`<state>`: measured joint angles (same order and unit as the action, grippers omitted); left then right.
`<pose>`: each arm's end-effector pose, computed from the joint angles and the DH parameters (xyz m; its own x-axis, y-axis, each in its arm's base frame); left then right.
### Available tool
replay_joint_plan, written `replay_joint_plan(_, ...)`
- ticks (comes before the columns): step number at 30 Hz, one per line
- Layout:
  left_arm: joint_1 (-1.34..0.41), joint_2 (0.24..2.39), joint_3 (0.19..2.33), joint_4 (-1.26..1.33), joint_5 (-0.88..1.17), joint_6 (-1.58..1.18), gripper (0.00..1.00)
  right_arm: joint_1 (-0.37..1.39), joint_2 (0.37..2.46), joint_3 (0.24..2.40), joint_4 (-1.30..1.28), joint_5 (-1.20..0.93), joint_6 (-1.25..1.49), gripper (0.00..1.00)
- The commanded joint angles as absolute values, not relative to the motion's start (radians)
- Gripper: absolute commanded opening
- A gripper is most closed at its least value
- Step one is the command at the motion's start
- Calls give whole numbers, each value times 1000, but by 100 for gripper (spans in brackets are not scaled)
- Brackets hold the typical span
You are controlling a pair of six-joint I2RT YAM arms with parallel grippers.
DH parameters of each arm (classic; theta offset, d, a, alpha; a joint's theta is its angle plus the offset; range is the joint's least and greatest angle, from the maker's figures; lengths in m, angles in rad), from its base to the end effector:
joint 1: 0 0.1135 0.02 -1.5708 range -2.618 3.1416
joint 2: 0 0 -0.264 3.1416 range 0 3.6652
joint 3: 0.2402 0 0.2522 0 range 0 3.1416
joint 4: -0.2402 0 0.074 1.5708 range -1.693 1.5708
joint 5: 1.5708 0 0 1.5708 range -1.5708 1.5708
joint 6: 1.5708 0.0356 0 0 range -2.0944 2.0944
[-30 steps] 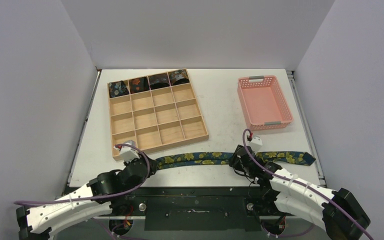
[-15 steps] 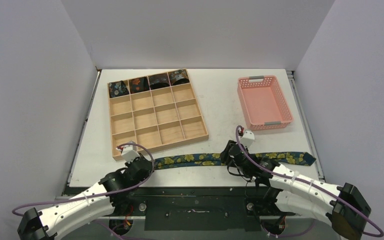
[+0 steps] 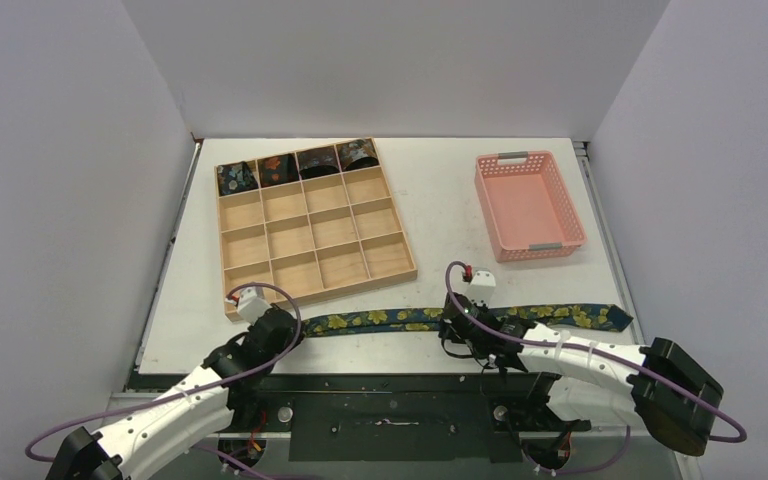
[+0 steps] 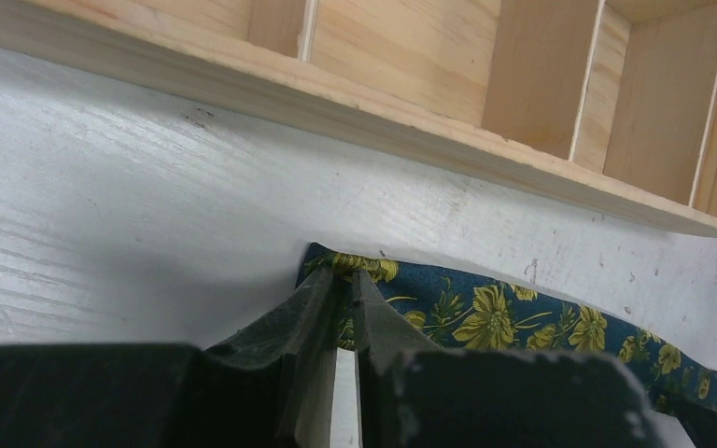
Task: Roll the ties
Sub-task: Flatten out the tie at the center of the board.
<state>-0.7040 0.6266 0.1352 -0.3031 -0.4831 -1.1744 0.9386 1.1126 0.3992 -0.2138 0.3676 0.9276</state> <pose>0.1055 -0.0679 0.1303 -0.5099 -0.6387 -0.5763 -0.3762 0.7680 -0.5183 0.1238 0.1474 0.1496 -0.7839 0.1934 -0.5899 0.0032 0.9515 0.3078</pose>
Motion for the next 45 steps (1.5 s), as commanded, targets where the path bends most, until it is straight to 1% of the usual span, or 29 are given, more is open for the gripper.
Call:
replay_joint_plan(1,-698,564,152,-354,-434,-1154,13,981,1022,448,-233,446,872,44)
replay_joint_plan(3,-698,497,178,-383,-411,-1120,19,1020,1040,519,-239,466,823,50)
replay_joint_plan(4,-698,468,195,-404,-402,-1107,23,1048,1072,563,-244,475,796,53)
replay_joint_plan(7,-698,390,253,-479,-375,-1060,44,1111,1210,696,-251,492,716,59)
replay_joint_plan(8,-698,373,273,-521,-368,-1041,49,1124,1280,737,-249,486,682,60)
replay_joint_plan(10,-703,344,309,-581,-374,-1041,53,1137,1386,811,-251,473,633,60)
replay_joint_plan(14,-722,314,302,-596,-363,-1081,54,1146,1543,898,-227,442,584,54)
replay_joint_plan(16,-724,310,304,-612,-371,-1090,54,1147,1599,930,-220,423,573,53)
replay_joint_plan(19,-724,312,304,-608,-369,-1091,55,1151,1662,972,-213,400,565,53)
replay_joint_plan(22,-724,321,303,-602,-367,-1085,55,1153,1697,992,-218,391,565,49)
replay_joint_plan(35,-724,336,278,-578,-348,-1081,55,1169,1726,962,-226,336,592,20)
replay_joint_plan(36,-724,337,274,-576,-346,-1082,55,1171,1720,956,-224,333,598,20)
replay_joint_plan(37,-724,337,271,-573,-342,-1084,55,1170,1714,951,-222,330,605,22)
replay_joint_plan(40,-724,343,257,-564,-333,-1087,56,1173,1704,928,-204,318,628,40)
replay_joint_plan(41,-724,347,253,-560,-330,-1090,56,1174,1708,922,-201,318,634,44)
replay_joint_plan(42,-724,352,247,-557,-328,-1093,56,1175,1713,919,-201,318,639,45)
replay_joint_plan(43,-724,355,242,-554,-325,-1096,56,1175,1719,914,-201,319,644,44)
replay_joint_plan(45,-724,364,235,-547,-317,-1098,56,1175,1724,902,-194,318,652,35)
